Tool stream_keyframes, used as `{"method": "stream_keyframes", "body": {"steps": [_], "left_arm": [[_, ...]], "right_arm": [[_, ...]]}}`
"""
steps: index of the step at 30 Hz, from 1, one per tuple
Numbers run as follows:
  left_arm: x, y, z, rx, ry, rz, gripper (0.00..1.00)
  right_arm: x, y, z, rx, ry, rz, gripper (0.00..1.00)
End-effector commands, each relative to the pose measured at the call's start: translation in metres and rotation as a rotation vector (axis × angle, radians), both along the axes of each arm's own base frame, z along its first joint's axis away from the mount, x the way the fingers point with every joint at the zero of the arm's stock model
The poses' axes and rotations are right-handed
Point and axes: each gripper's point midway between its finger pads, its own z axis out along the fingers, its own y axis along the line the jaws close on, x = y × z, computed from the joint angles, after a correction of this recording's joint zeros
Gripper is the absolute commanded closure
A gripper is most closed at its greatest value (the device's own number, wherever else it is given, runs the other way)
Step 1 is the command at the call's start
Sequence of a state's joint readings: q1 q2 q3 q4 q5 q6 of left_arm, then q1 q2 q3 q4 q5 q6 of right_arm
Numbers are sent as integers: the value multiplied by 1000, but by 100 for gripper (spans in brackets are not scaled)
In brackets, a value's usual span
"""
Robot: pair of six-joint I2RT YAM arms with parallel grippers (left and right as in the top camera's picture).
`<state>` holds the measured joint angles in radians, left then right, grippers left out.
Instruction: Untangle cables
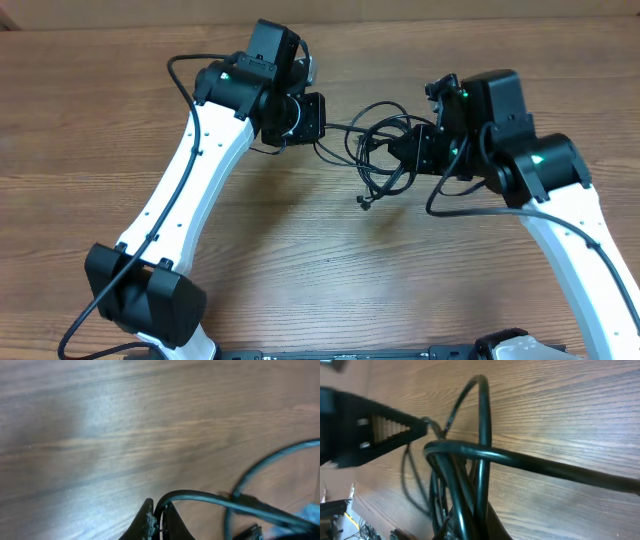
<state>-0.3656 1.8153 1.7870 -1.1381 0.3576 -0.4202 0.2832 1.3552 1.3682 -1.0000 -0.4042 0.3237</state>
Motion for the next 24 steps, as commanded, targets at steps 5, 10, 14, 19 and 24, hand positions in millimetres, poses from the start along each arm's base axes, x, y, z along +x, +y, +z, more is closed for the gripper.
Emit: {"method": "stream_keyframes", "body": {"steps": [5,10,14,19,24], "left_arm": [[33,57,-32,98,7,30,94],[19,16,-11,-140,-80,-287,96],[7,-6,19,-299,-168,-436,96],[5,-11,53,-341,-254,-457,96],[4,-7,62,-335,-221,-375,76]], "right_arm": [[-7,-18,17,-29,-46,-46,96],[-3,3,38,87,-113,37,96],[2,13,50,134,-163,72,89],[0,13,37,125,-96,57,90],[5,16,14,125,19,-4,96]]}}
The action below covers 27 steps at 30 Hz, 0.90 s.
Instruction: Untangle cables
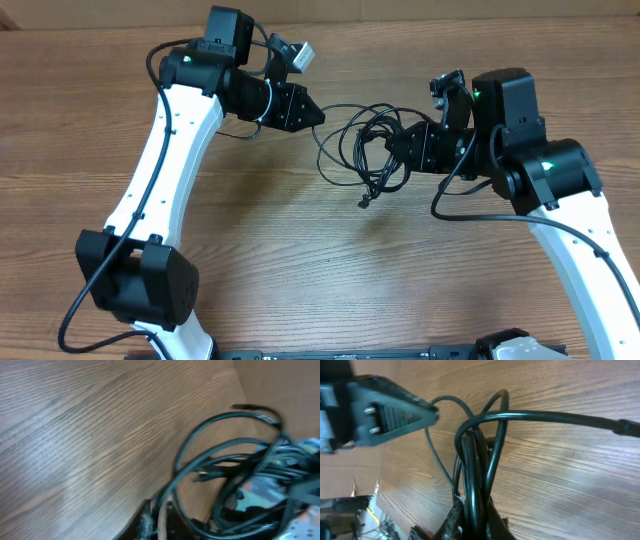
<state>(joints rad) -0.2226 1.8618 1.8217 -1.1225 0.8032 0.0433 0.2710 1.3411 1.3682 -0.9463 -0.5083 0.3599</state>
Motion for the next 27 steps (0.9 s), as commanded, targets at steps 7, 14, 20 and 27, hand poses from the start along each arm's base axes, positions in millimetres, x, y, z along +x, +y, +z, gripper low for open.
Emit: {"method": "stream_keyframes", "body": {"steps": [7,14,20,27], "left_arm": [[-7,9,0,156,5,81,36],[-12,-9,-21,235,10,41,26],[-10,-22,-43,218,78,13,28],[-20,-28,-72,262,166,-23,36]], "right_arm": [[6,18,-30,9,167,-48,96],[2,26,-28,33,168,-3,97],[-4,35,-18,96,165,54,96],[-3,41,-8,136,148,75,96]]}}
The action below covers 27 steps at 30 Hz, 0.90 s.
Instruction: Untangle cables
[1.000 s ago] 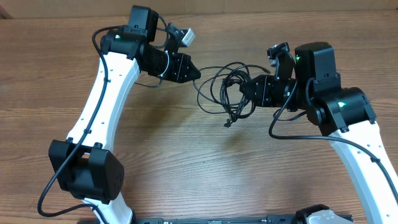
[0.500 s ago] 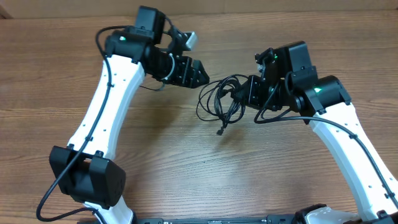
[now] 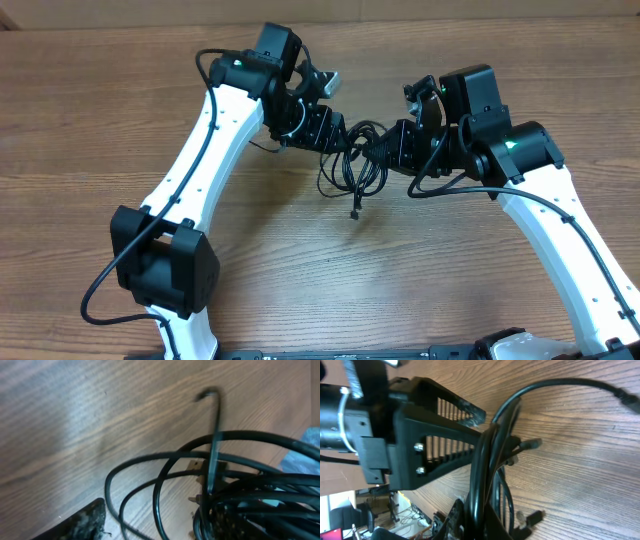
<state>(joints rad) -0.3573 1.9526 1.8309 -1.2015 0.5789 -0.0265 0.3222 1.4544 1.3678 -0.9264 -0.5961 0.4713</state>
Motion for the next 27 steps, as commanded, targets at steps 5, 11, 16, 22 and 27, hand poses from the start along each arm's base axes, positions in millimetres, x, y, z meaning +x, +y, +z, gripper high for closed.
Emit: {"method": "stream_keyframes", "body": {"steps": [5,11,16,22,27], "left_arm": [[-3,-8,-16,11,60,-15,39],[-8,-20,-6,-82,48,-85,36],[11,-3,-1,-27,-79,-126,40],[26,9,50,-97,-152,-85,40],[5,7,44,-43,-80,-96,39]], "right_arm": [[9,-7,21,66,-26,-29,96],[12,-6,27,99,-37,-24,96],[15,-13,25,95,-12,-71,97],[24,-20,25,77,-24,-119,96],[29,-18,31,105,-44,-125,96]]}}
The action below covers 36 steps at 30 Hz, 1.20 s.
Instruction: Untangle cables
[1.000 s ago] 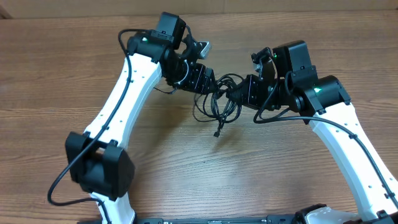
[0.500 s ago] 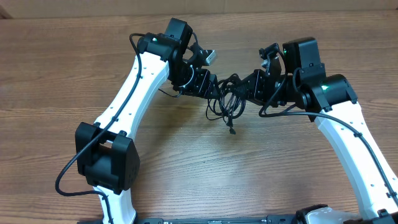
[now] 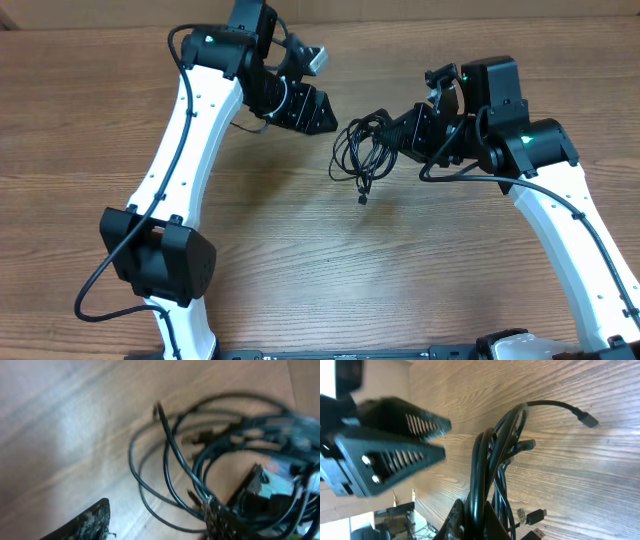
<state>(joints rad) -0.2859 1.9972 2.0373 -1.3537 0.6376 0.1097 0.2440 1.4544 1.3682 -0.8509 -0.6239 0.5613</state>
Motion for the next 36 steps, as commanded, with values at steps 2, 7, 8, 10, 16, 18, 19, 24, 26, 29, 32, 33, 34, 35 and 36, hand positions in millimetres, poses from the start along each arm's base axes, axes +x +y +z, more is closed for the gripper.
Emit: {"method": "stream_keyframes", "body": {"steps": [2,7,8,10,16,18,19,24,26,29,32,33,34,35,36], "left_arm": [[-15,-17,3,12,0,-47,39],[-19,-25,-4,70,24,-7,38],[-17,-23,-8,105,29,26,37],[-13,-20,-13,146,34,73,36],[-4,-11,-27,226,52,203,36],[-1,-2,-35,279,54,246,34],[-1,2,-39,298,58,258,32],[-5,6,-61,325,101,283,32],[-6,10,-74,344,128,324,33],[-6,11,-85,348,145,352,57],[-3,9,-85,333,150,379,95],[-2,4,-83,303,152,370,96],[-2,1,-82,289,153,362,96],[-2,-2,-80,272,150,348,96],[-1,-4,-79,256,147,336,96]], "right_arm": [[4,2,21,41,-44,0,96],[2,8,27,84,-45,22,96],[2,9,29,92,-44,24,96],[0,12,33,117,-51,44,97],[-2,16,42,167,-59,76,96],[-2,14,47,190,-60,86,96],[-3,13,51,206,-62,92,96],[-8,12,70,297,-74,152,97],[-14,16,79,336,-85,192,96],[-18,17,84,358,-87,217,96],[-20,18,86,366,-90,226,96],[-21,18,86,365,-92,227,96],[-21,18,86,364,-94,229,97],[-21,18,85,363,-93,230,96],[-21,17,84,358,-96,230,96]]}}
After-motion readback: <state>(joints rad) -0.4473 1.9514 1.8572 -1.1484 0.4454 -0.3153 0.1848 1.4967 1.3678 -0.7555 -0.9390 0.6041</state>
